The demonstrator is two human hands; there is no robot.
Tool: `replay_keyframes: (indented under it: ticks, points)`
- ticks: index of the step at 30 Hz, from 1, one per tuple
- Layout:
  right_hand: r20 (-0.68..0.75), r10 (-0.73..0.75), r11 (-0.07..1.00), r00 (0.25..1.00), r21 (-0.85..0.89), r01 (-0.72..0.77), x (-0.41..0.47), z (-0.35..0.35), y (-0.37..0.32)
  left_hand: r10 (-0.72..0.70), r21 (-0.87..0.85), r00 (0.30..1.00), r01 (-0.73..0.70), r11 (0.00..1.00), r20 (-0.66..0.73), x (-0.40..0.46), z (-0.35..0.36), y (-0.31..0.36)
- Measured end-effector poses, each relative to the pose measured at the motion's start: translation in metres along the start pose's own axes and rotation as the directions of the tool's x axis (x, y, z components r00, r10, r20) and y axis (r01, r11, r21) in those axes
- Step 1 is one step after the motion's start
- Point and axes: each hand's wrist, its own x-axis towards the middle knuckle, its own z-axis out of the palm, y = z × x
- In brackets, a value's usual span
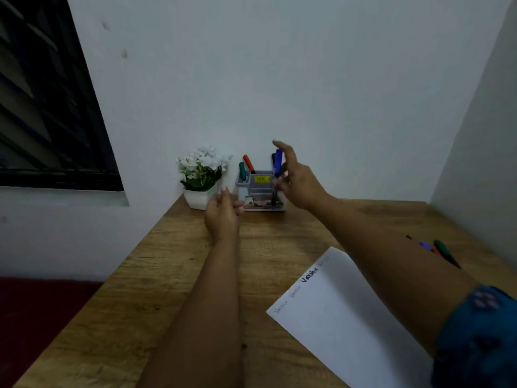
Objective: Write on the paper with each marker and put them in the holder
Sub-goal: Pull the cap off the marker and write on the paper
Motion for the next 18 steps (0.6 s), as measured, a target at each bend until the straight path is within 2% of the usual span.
replay_keyframes:
  ticks: [2,4,7,12,18]
  points:
    - [-0.119,-0.012,0.999,0.993,0.03,0.016,0.02,0.006,-0.002,0.038,0.096,0.997,-0.031,0.995,-0.073,0.002,-0.001,-0.011]
    - [-0.146,-0.043,0.999,0.988,0.023,0.047,0.033,0.019,-0.006,0.062,0.162,0.996,-0.051,0.986,-0.062,0.003,0.003,-0.018]
    - [-0.07,-0.056,0.998,0.996,-0.018,0.055,0.046,0.036,-0.011,0.108,0.221,0.994,-0.103,0.97,-0.011,0.004,0.009,-0.024]
    - [0.083,-0.038,0.98,0.996,-0.192,0.053,0.061,0.064,0.005,0.178,0.294,0.984,-0.168,0.941,-0.006,0.006,0.008,-0.029]
    - [0.116,-0.066,0.939,0.991,-0.328,0.101,0.073,0.076,0.018,0.218,0.336,0.973,-0.232,0.913,0.081,0.001,0.01,-0.031]
